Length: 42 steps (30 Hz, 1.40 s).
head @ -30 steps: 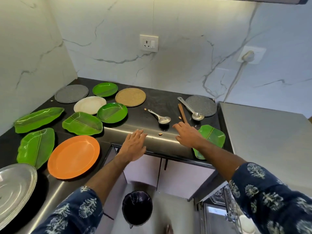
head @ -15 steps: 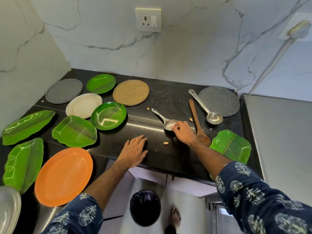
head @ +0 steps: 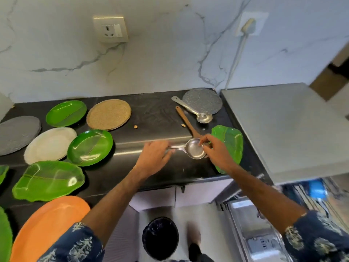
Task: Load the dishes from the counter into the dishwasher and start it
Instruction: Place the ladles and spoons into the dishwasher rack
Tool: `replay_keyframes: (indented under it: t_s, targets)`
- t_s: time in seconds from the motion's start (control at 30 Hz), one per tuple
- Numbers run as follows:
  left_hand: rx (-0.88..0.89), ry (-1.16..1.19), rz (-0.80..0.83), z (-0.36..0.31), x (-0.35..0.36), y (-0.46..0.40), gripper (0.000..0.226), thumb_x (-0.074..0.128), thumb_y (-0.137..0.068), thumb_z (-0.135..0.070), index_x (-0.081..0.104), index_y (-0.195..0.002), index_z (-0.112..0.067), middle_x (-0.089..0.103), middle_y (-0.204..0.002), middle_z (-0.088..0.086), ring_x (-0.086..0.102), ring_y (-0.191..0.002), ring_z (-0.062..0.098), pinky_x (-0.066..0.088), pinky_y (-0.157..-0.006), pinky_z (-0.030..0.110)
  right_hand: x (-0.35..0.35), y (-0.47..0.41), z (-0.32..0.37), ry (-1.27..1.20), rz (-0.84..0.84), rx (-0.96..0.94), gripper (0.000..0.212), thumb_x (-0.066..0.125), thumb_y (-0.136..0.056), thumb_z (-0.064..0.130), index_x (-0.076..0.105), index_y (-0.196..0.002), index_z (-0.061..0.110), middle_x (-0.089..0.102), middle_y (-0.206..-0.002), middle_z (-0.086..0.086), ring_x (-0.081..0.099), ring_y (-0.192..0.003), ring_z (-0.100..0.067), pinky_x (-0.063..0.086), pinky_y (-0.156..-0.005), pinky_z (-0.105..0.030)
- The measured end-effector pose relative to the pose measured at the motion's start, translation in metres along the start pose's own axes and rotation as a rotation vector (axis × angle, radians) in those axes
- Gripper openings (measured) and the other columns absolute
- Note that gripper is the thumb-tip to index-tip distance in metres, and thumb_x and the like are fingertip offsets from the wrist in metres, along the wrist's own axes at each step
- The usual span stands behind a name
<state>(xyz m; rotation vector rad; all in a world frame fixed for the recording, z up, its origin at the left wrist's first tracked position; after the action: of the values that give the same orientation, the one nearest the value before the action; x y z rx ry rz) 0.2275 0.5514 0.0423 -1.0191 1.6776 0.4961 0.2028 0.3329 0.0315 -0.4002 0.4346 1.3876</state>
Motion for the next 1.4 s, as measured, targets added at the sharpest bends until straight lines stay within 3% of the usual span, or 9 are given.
replay_keyframes:
  t_s: [0.13,0.23,0.3,0.4,0.5,0.63,0.8,1.2,1.4]
  targets:
    - [0.136,0.341,0.269,-0.071,0.046,0.011,0.012,0.055,-0.101,-0.032,0.061,-0.096,-0.022,0.061,-0.08,-0.009,0.06,-0.078,0.016,0.044,-0.07,0.033,-0.061,0.077,-0.016,-0.058,-0.157,0.088,0.02,0.064,-0.091,0.011,0.055,-0.096,0.028,0.062,-0.094,0.0,0.056,-0.074,-0.004,0.049,-0.068,-0.017]
    - [0.171,0.569,0.335,-0.123,0.066,0.021,0.01,0.058,-0.099,-0.022,0.061,-0.09,-0.025,0.058,-0.073,-0.008,0.053,-0.067,0.005,0.044,-0.067,0.027,-0.094,0.134,-0.041,-0.265,-0.246,0.241,0.022,0.063,-0.092,0.019,0.057,-0.107,0.035,0.062,-0.107,-0.006,0.062,-0.094,-0.017,0.06,-0.074,-0.039]
    - [0.232,0.638,0.432,-0.166,0.077,0.029,0.009,0.058,-0.099,-0.019,0.065,-0.093,-0.02,0.059,-0.075,-0.005,0.05,-0.066,0.001,0.043,-0.065,0.021,-0.107,0.169,-0.055,-0.396,-0.233,0.311,0.021,0.059,-0.097,0.014,0.062,-0.114,0.025,0.062,-0.117,-0.007,0.062,-0.103,-0.023,0.06,-0.069,-0.039]
    - [0.319,0.629,0.564,-0.212,0.087,0.027,0.017,0.053,-0.102,-0.018,0.068,-0.095,-0.014,0.064,-0.082,-0.007,0.057,-0.072,0.004,0.046,-0.071,0.023,-0.127,0.207,-0.079,-0.31,-0.214,0.371,0.019,0.059,-0.096,0.011,0.071,-0.107,0.021,0.068,-0.112,-0.003,0.063,-0.107,-0.023,0.054,-0.091,-0.042]
    - [0.34,0.483,0.5,-0.21,0.093,-0.012,0.026,0.047,-0.098,-0.02,0.069,-0.106,-0.009,0.068,-0.105,0.002,0.062,-0.095,0.016,0.048,-0.089,0.035,-0.143,0.241,-0.115,-0.385,-0.238,0.497,0.03,0.067,-0.087,0.006,0.064,-0.115,0.019,0.066,-0.114,-0.009,0.063,-0.109,-0.028,0.054,-0.096,-0.049]
    - [0.21,0.066,0.263,-0.15,0.095,-0.072,0.035,0.055,-0.09,-0.014,0.062,-0.124,-0.021,0.058,-0.126,0.004,0.056,-0.119,0.028,0.044,-0.102,0.046,-0.167,0.265,-0.15,-0.621,-0.358,0.607,0.056,0.064,-0.082,-0.009,0.048,-0.133,0.009,0.057,-0.127,-0.016,0.062,-0.109,-0.028,0.055,-0.075,-0.029]
    - [-0.047,-0.309,0.476,-0.091,0.119,-0.091,0.061,0.054,-0.086,-0.011,0.034,-0.143,-0.017,0.031,-0.157,0.005,0.045,-0.132,0.038,0.039,-0.104,0.056,-0.191,0.261,-0.188,-0.659,-0.401,0.629,0.043,0.066,-0.083,-0.009,0.055,-0.123,0.005,0.065,-0.114,-0.02,0.067,-0.094,-0.026,0.057,-0.068,-0.027]
    - [0.014,-0.607,0.407,-0.084,0.112,-0.116,0.069,0.058,-0.091,-0.017,0.026,-0.152,-0.02,0.024,-0.162,0.002,0.034,-0.143,0.028,0.037,-0.108,0.054,-0.18,0.19,-0.208,-0.672,-0.205,0.665,0.031,0.061,-0.092,0.0,0.058,-0.121,0.013,0.064,-0.12,-0.017,0.067,-0.105,-0.031,0.059,-0.071,-0.031]
    - [0.217,-0.856,0.415,-0.067,0.124,-0.15,0.055,0.056,-0.092,-0.015,0.038,-0.144,-0.019,0.038,-0.151,0.003,0.037,-0.139,0.024,0.035,-0.108,0.05,-0.176,0.164,-0.212,-0.694,-0.235,0.723,0.033,0.056,-0.096,0.001,0.054,-0.128,0.007,0.064,-0.115,-0.023,0.067,-0.08,-0.023,0.051,-0.048,-0.018]
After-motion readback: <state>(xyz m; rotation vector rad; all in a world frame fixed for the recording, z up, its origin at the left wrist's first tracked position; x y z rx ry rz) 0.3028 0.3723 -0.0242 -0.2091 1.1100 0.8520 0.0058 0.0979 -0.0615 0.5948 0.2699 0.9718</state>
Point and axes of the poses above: each hand's wrist, its own y-axis away from the middle knuckle, its own x-axis out of the palm, z = x × y, the point moved 9 cm from there along -y, towards the middle knuckle
